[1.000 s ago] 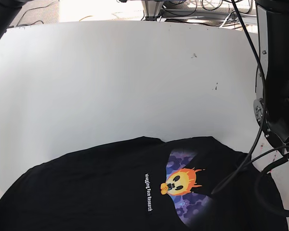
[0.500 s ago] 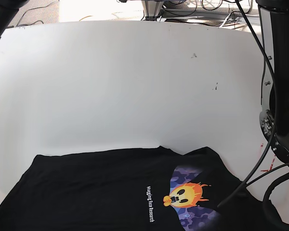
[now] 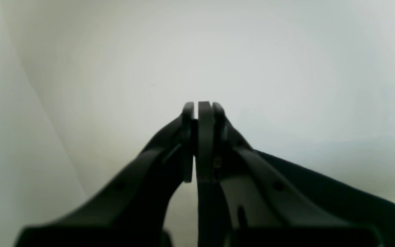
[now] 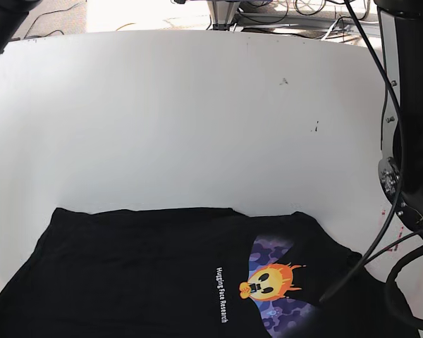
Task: Layout the t-shirt on the table in an organized manner, then fold the t-shirt properly
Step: 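Lay the stretched t-shirt flat, dragging it across the table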
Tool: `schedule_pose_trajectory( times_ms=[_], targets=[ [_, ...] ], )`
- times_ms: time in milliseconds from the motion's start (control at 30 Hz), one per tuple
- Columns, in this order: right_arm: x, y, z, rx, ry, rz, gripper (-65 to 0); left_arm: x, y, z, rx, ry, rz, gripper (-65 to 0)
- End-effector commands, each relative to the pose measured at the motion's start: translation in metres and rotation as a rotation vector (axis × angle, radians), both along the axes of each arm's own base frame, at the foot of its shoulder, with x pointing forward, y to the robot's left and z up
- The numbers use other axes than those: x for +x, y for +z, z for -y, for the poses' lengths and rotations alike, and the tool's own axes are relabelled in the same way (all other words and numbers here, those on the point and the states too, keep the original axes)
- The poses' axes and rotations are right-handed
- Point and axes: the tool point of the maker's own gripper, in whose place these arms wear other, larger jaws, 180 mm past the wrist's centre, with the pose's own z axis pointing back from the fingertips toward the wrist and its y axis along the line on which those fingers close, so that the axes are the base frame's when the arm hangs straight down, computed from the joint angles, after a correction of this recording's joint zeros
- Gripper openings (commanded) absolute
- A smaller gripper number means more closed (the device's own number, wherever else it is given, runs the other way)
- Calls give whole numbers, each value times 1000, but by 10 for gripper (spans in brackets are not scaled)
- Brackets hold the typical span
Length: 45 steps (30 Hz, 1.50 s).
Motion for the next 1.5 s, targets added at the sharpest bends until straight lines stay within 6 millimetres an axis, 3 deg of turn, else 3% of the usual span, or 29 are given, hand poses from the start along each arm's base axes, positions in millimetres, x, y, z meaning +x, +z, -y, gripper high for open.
schedule_pose_trajectory(
  times_ms=[0,233,333,500,900,1267,1467],
  targets=[
    [-12,10,7,21,-3,49,-650,-15,8,3,11,6,53,-646],
    [-24,-33,4,44,20,-14,-650,-17,-37,5,34,32,-45,-646],
    [-34,-57,10,66,13,-54,-650,-19,-61,-2,22,56,-107,-646],
    [-50,-95,9,77,17,-115,-650,-19,-106,4,31,41,-214,-647],
    [-106,-185,1,87,19,-296,-650,-27,-218,-33,-116,41,-484,-647],
    [-162,-255,-26,172,50,-450,-650,-55,-327,-54,-117,75,-732,-650],
    [-192,-285,-39,226,44,-518,-650,-89,-391,-71,-100,117,-896,-650]
  ],
)
